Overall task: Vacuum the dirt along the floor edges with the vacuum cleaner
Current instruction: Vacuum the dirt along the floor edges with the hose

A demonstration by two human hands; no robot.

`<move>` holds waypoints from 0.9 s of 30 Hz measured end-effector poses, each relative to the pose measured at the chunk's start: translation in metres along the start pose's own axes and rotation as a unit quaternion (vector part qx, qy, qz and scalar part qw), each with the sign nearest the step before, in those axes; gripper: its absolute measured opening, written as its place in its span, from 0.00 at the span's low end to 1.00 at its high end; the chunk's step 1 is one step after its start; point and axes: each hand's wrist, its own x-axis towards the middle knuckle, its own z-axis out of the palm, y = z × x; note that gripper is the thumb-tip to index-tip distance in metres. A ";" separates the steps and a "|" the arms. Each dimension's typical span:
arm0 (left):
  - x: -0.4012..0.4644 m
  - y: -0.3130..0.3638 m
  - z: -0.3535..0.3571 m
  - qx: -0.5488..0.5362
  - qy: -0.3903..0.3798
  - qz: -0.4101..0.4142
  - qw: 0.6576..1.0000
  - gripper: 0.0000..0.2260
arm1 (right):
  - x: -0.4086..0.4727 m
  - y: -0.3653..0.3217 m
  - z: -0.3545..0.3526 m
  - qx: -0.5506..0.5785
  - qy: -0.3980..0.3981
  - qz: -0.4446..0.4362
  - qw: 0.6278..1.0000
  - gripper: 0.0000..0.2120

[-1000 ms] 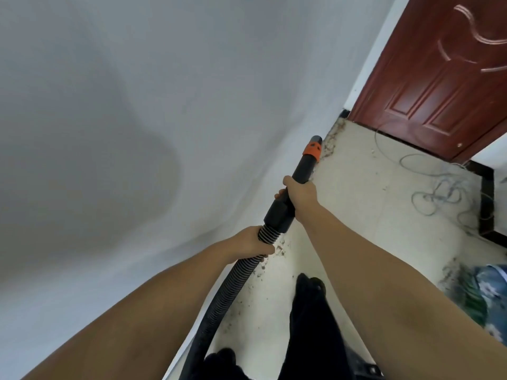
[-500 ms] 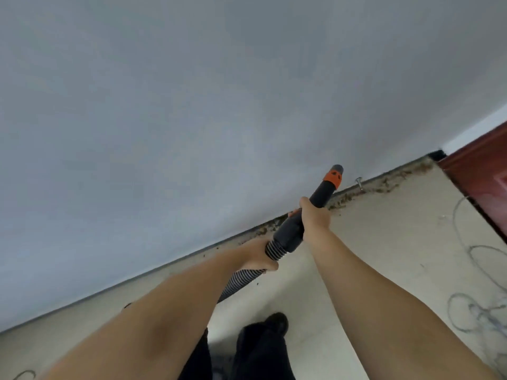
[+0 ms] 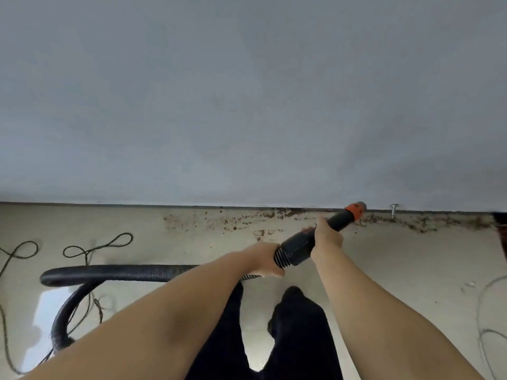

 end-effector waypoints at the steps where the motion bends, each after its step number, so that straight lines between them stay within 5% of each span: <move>1: 0.004 0.002 0.015 -0.018 0.012 -0.009 1.000 0.15 | 0.009 0.001 -0.004 -0.022 -0.016 -0.007 1.000 0.20; 4: 0.021 0.009 0.055 -0.065 0.090 -0.037 0.993 0.16 | 0.035 0.004 -0.010 -0.079 -0.069 -0.037 0.994 0.10; 7: 0.032 0.016 0.098 -0.135 0.133 -0.072 0.979 0.06 | 0.059 0.016 -0.012 -0.131 -0.125 -0.059 0.982 0.07; 12: 0.052 0.007 0.171 -0.260 0.180 -0.121 0.941 0.08 | 0.090 0.058 -0.006 -0.253 -0.208 -0.086 0.941 0.07; 19: 0.122 -0.078 0.254 -0.367 0.238 -0.185 0.880 0.06 | 0.169 0.165 0.056 -0.415 -0.283 -0.111 0.858 0.05; 27: 0.216 -0.174 0.366 -0.395 0.247 -0.222 0.856 0.09 | 0.295 0.304 0.089 -0.533 -0.313 -0.074 0.782 0.04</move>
